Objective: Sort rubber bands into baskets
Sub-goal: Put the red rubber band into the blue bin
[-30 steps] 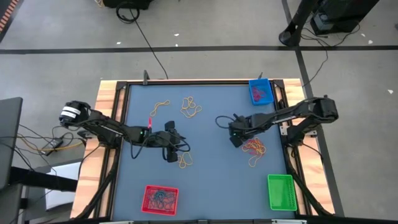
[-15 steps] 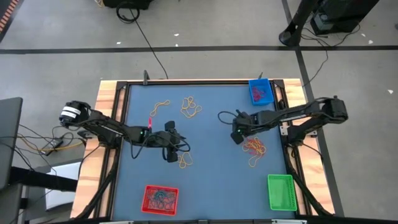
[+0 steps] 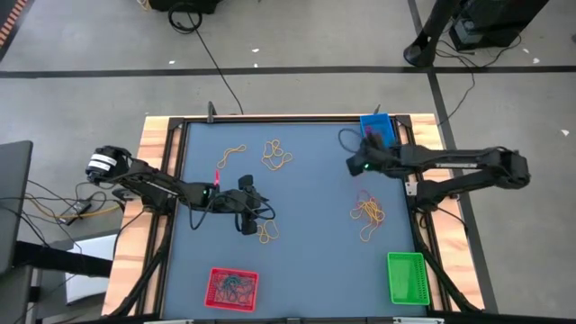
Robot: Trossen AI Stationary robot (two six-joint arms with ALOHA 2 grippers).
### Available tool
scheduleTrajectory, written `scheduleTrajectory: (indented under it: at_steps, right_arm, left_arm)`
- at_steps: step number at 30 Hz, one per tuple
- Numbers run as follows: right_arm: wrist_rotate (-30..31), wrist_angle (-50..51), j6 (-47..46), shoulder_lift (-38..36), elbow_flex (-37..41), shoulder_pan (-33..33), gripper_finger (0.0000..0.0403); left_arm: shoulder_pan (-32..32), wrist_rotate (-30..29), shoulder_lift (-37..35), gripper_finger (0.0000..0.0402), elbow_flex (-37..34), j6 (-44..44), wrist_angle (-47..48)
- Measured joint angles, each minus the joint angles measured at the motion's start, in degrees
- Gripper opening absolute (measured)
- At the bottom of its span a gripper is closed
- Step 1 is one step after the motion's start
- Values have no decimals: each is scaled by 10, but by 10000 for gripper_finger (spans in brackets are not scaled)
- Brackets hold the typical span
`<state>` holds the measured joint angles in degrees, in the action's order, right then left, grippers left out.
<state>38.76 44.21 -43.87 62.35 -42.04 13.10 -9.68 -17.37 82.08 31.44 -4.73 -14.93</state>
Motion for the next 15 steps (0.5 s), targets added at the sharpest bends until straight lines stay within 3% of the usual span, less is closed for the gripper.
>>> scheduleTrajectory:
  at_steps: [10, 15]
  right_arm:
    - [75, -24, 75, -93, 0, 122, 2]
    - [81, -112, 117, -103, 0, 159, 3]
  left_arm:
    - [0, 0, 0, 138, 0, 0, 2]
    - [0, 0, 0, 138, 0, 0, 1]
